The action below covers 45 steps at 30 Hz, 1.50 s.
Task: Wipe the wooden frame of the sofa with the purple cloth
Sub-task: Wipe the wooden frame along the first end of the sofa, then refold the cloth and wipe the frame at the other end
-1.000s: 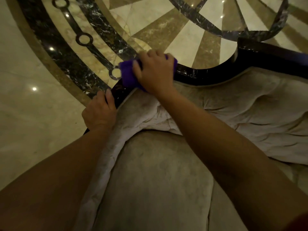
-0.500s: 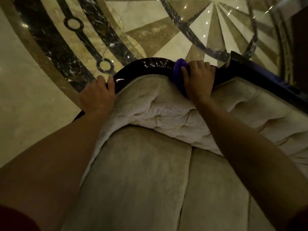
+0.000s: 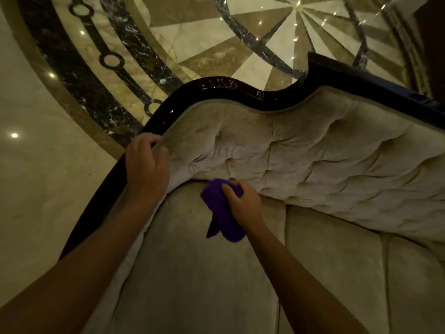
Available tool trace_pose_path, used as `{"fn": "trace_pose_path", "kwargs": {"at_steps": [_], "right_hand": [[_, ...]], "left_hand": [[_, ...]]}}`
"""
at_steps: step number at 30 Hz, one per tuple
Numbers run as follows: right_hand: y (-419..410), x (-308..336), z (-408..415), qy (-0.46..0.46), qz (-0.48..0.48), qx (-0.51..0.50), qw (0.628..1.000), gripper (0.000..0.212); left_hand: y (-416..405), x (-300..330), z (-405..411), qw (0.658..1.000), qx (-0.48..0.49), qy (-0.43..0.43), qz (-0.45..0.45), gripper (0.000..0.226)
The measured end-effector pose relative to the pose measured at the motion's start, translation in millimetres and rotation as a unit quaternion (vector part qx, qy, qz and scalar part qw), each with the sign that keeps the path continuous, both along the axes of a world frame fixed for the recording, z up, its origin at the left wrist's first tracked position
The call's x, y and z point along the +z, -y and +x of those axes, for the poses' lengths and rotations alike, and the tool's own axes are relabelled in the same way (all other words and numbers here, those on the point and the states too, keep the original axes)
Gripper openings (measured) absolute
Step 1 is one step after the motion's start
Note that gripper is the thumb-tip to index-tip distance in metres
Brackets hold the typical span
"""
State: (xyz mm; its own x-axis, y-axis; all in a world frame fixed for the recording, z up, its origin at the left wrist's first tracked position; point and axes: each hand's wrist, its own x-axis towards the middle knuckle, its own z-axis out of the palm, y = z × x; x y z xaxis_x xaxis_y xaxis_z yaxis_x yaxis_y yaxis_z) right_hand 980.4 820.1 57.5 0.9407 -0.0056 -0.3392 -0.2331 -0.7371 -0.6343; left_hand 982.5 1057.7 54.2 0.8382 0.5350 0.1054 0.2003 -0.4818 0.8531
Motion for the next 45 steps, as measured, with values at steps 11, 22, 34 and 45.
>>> {"fn": "trace_pose_path", "kwargs": {"at_steps": [11,22,34,45], "right_hand": [[150.5,116.1,-101.4,0.001,0.094,-0.015,0.996,0.038],[356.0,224.1,-254.7,0.141,0.209,-0.188,0.949,0.059],[551.8,274.9,-377.6,0.114,0.362,-0.347,0.858,0.050],[635.7,273.0,-464.4,0.159,0.473,-0.455,0.737,0.066]], "left_hand": [[210.8,73.9,-118.7,0.866,-0.346,-0.171,-0.318,0.045],[435.2,210.5,-254.1,0.838,-0.487,-0.140,-0.201,0.048],[624.7,270.3,-309.8,0.748,-0.519,-0.145,-0.387,0.025],[741.8,274.3,-314.3,0.593,-0.651,-0.270,-0.390,0.045]]}}
